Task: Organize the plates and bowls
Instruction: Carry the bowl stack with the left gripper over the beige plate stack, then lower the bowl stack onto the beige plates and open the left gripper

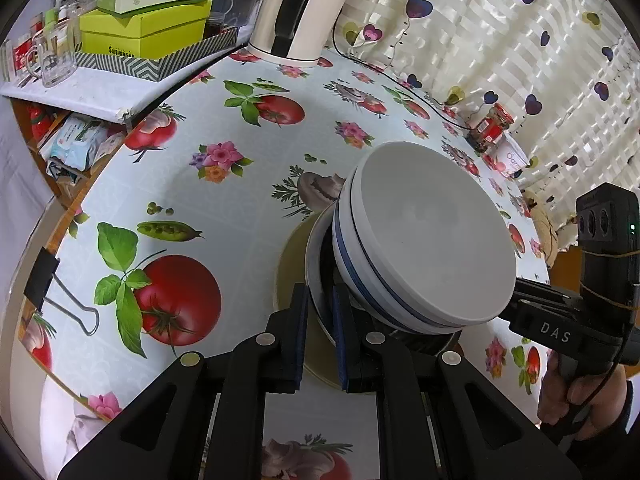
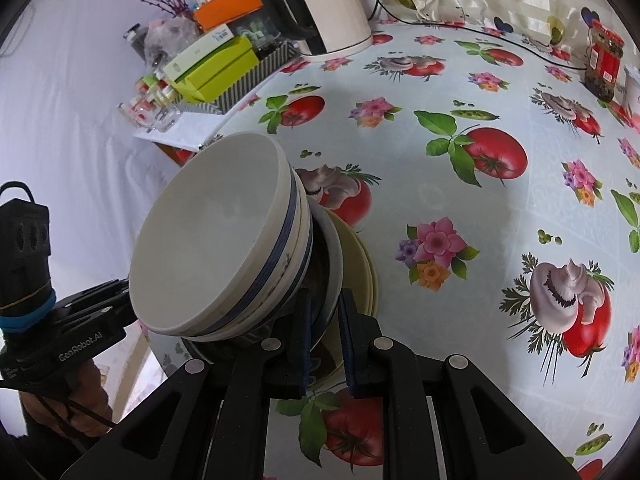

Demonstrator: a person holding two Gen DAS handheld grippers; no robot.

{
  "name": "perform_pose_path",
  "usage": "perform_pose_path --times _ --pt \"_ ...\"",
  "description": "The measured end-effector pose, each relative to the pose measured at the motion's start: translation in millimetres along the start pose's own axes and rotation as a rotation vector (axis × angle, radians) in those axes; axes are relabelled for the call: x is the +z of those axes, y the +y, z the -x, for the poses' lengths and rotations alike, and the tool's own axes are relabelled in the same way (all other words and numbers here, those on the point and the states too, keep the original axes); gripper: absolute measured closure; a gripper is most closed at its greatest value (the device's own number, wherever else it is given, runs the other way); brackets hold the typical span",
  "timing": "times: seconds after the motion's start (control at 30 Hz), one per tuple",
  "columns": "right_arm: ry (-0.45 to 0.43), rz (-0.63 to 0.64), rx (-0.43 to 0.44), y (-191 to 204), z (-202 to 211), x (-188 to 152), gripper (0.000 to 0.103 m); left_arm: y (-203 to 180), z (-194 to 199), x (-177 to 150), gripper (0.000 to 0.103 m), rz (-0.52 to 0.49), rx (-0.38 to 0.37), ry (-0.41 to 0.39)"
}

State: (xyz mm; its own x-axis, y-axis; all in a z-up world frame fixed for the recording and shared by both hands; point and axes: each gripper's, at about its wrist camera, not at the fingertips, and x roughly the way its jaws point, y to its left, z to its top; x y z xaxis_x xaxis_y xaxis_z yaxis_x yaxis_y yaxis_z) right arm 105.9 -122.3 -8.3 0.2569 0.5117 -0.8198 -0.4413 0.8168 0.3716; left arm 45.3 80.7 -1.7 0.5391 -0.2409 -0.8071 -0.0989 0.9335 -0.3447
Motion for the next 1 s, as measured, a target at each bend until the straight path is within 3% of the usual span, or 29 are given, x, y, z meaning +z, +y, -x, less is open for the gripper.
perform_pose_path --times 0.47,1.0 --pt "-0.004 0.002 -0.010 -4.4 10.4 -11.5 0.076 -2.7 1.3 -3.4 0.089 0.002 0.012 -0.006" --pt "-0.028 0.054 -0.023 8.4 26.2 -24.6 0.074 -2.4 13.6 -8.6 0.089 -0.009 0.045 -0.042"
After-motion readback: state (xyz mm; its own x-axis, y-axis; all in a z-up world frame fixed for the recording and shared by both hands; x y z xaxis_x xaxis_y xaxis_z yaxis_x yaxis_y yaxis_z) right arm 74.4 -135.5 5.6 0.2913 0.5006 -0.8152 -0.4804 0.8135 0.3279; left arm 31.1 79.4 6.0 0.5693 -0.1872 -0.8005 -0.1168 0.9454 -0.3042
